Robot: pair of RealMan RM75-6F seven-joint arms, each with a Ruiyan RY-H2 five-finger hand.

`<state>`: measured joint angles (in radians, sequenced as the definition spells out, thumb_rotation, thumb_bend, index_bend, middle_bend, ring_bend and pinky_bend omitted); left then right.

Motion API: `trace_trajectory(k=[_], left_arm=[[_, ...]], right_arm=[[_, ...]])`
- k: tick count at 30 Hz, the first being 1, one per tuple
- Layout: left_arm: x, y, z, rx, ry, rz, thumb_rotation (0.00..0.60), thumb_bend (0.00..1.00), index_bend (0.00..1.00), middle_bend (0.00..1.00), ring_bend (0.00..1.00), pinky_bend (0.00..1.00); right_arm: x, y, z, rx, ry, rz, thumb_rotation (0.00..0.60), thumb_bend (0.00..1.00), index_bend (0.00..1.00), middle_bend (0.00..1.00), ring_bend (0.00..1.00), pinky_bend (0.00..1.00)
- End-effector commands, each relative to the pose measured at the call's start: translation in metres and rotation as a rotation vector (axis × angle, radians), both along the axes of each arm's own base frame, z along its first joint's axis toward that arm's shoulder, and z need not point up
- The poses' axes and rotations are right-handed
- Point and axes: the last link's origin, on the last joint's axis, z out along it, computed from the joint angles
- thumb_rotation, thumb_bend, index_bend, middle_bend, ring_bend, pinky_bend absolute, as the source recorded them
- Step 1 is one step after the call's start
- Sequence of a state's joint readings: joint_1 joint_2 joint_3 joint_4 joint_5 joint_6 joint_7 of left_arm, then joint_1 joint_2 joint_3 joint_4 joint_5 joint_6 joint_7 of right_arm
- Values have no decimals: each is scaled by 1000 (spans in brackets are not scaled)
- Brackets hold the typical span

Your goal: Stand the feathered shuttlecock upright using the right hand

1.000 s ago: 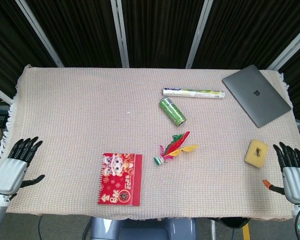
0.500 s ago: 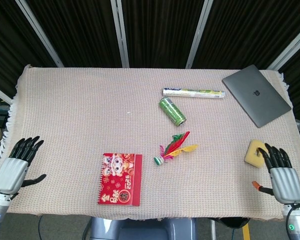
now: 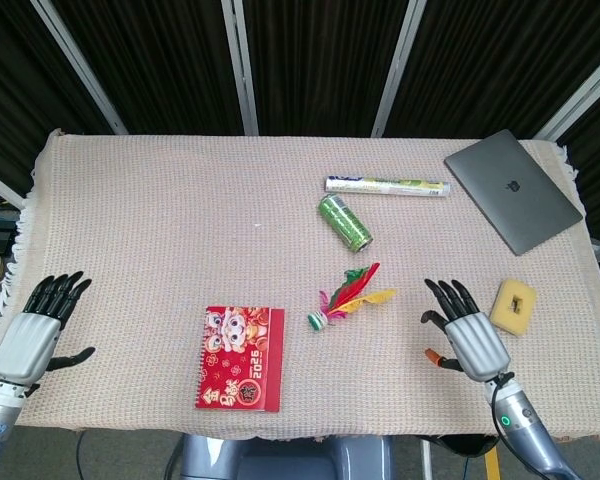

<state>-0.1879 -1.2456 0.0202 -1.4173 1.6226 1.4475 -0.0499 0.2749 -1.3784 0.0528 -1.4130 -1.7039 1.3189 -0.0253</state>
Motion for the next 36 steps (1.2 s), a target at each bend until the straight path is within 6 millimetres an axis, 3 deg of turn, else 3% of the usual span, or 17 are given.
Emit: trace_trajectory(k=[1,14,26,36], left_arm=[[-1,3,-3,-4,9,10,600,11,0,0,0,0],[-3,15,-19,-22,43,49,600,11,0,0,0,0],[-1,19,-20,-10,50,50,600,10,0,0,0,0],[-1,20,-20,0,54,62,600,11,0,0,0,0]], right_arm=[[1,-19,-11,31,9,11,600,149,420,0,0,0],[1,-66,-25,31,28,11,600,160,426,0,0,0],[16,-87,-55,77,27,44,600,160,453,0,0,0],[22,-107,-66,85,28,56,600,167,454,0,0,0]])
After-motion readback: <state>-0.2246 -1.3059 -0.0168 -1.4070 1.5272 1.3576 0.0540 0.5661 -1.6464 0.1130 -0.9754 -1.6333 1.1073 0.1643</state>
